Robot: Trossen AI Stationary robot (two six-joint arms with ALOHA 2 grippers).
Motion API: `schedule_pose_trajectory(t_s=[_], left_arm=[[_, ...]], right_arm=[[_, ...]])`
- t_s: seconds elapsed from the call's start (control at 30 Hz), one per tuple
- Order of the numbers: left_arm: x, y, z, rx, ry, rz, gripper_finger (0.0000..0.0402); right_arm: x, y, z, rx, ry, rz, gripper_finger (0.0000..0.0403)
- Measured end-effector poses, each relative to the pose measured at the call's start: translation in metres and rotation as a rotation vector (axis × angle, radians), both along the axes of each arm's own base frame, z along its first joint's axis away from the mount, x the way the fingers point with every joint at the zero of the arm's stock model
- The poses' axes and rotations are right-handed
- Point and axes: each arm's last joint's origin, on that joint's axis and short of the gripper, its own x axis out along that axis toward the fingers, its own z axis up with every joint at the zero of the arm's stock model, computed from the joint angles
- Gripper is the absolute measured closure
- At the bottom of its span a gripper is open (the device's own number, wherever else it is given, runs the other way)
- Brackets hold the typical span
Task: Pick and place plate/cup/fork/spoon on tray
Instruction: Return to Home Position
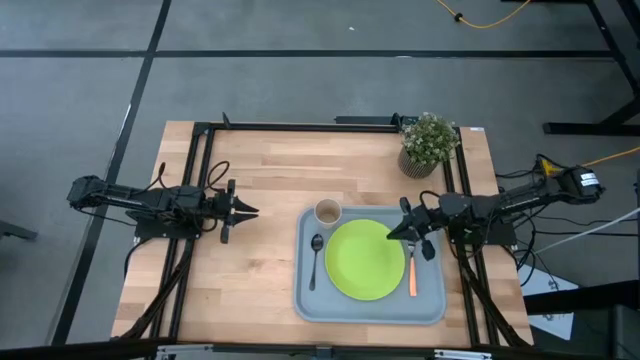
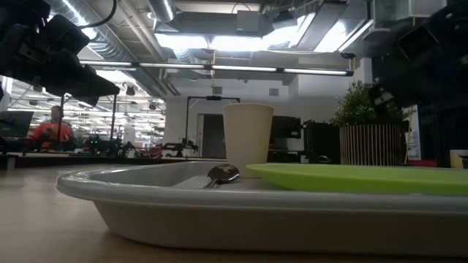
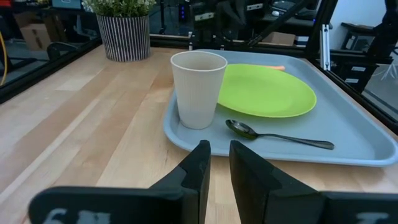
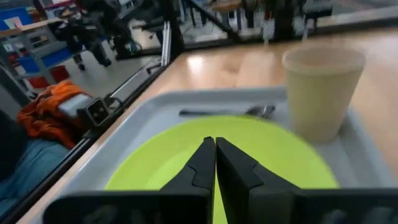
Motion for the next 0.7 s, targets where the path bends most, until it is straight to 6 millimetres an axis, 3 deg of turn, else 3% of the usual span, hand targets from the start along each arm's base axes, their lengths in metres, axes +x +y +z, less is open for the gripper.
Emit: schedule_pose_trajectory(t_s=[0.33,0.7], left_arm=[[0.000,0.000,0.000,0.000,0.000,0.000,0.0348],[0.000,0.000,0.000,0.000,0.000,0.000,0.0348]], right_arm=[[-0.005,-0.010,0.019,-0.109,-0.198,-0.069,0.0384],[-0.021,-0.013,0.018,-0.084,-0.142,-0.116,0.0384]])
